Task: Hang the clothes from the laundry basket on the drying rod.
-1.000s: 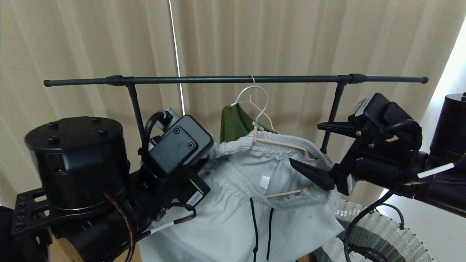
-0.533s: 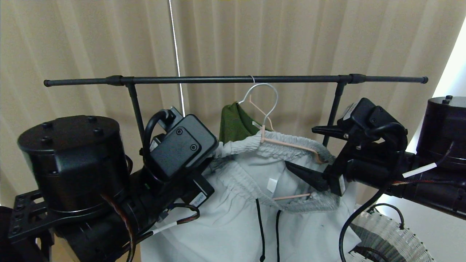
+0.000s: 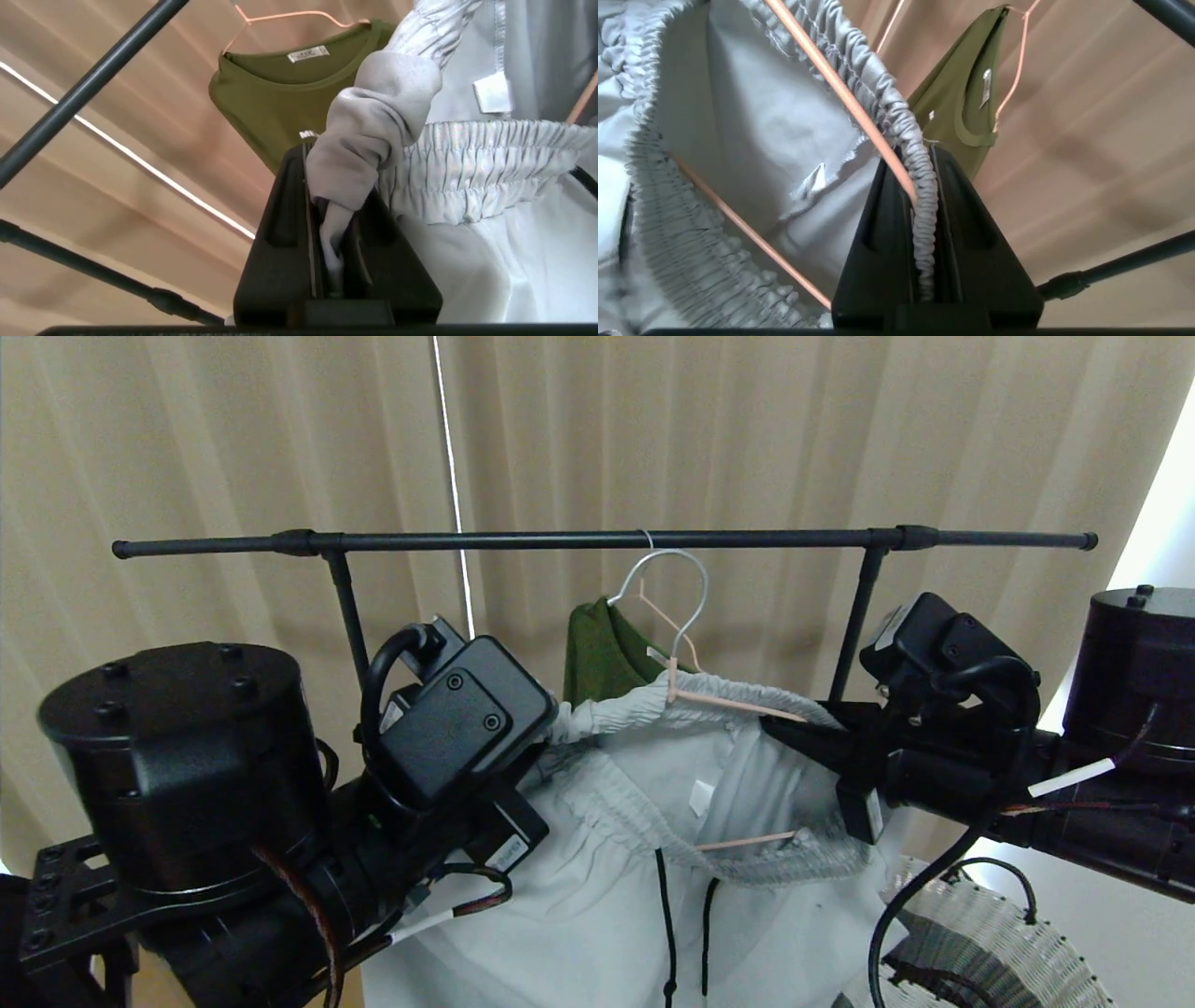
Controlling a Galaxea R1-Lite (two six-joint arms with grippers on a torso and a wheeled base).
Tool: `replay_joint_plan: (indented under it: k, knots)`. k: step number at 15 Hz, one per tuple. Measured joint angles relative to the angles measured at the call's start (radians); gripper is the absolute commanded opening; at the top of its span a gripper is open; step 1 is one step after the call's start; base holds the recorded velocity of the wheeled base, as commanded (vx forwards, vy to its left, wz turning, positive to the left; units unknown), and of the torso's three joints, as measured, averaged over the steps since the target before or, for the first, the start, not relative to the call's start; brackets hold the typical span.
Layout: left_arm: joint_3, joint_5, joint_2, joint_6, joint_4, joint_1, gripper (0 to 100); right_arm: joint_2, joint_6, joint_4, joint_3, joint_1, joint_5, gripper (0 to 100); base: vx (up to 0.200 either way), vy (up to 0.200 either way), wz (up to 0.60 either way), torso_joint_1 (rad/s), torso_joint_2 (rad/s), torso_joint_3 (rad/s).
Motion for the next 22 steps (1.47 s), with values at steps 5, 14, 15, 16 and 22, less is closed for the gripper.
replay_joint_plan:
  k: [5,14,15,16,22]
  knots:
    - [0.007,0.000,-0.002,-0.006,0.000,0.001,0,-0.002,0.001,-0.001,0.002,-0.001,-0.001,0,0.000,0.000,0.00,0.000,0.00,0.000]
    - [0.038,-0.051,-0.024,-0.048,-0.001,0.000,100,-0.033,0.000,0.001,0.019,-0.025,-0.013,0,0.000,0.000,0.00,0.000,0.00,0.000]
    - [0.047,-0.076,-0.037,-0.072,0.001,0.000,100,-0.042,0.000,0.001,0.025,-0.042,-0.013,0,0.000,0.000,0.00,0.000,0.00,0.000]
    - [0.060,-0.097,-0.053,-0.088,0.000,0.004,100,-0.051,0.000,0.002,0.031,-0.064,-0.014,0,0.000,0.000,0.00,0.000,0.00,0.000]
    - [0.207,-0.120,-0.143,-0.151,0.001,0.095,100,-0.117,0.000,-0.001,0.032,-0.187,-0.012,0,0.000,0.000,0.00,0.000,0.00,0.000]
